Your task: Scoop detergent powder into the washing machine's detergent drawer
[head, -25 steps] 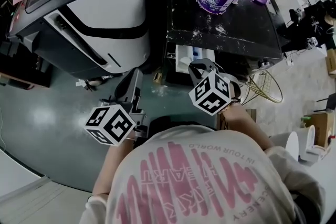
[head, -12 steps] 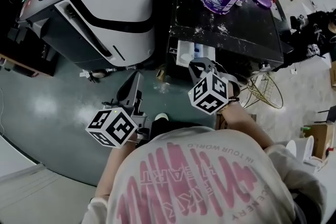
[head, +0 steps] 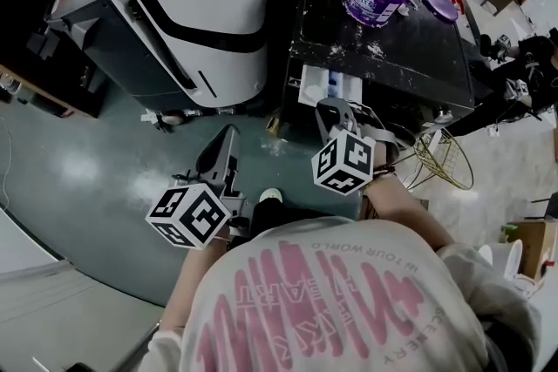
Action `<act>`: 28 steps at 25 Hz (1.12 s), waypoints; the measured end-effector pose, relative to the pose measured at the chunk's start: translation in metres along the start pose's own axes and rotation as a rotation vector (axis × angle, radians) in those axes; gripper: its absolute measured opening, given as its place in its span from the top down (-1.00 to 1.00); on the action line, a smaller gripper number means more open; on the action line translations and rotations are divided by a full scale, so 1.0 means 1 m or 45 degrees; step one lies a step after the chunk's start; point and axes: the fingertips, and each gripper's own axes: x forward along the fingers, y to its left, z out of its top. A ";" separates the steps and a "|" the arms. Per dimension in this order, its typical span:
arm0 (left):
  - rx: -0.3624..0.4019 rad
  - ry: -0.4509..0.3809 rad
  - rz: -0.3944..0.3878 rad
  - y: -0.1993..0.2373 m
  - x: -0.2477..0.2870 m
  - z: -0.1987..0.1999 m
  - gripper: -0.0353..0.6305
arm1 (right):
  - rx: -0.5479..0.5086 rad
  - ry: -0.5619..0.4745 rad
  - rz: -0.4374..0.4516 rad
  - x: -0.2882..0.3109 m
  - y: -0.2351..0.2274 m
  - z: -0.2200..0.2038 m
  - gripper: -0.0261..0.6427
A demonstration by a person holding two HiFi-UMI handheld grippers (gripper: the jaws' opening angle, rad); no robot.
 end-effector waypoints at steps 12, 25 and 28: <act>0.027 0.018 0.034 -0.005 -0.028 -0.016 0.89 | -0.037 -0.010 -0.110 -0.018 -0.006 -0.002 0.91; 0.059 0.040 0.054 -0.001 -0.034 -0.018 0.89 | 0.867 -0.217 -0.074 -0.033 -0.038 -0.009 0.91; 0.099 0.088 0.067 -0.001 -0.030 -0.022 0.89 | 1.109 -0.299 -0.091 -0.041 -0.047 -0.015 0.91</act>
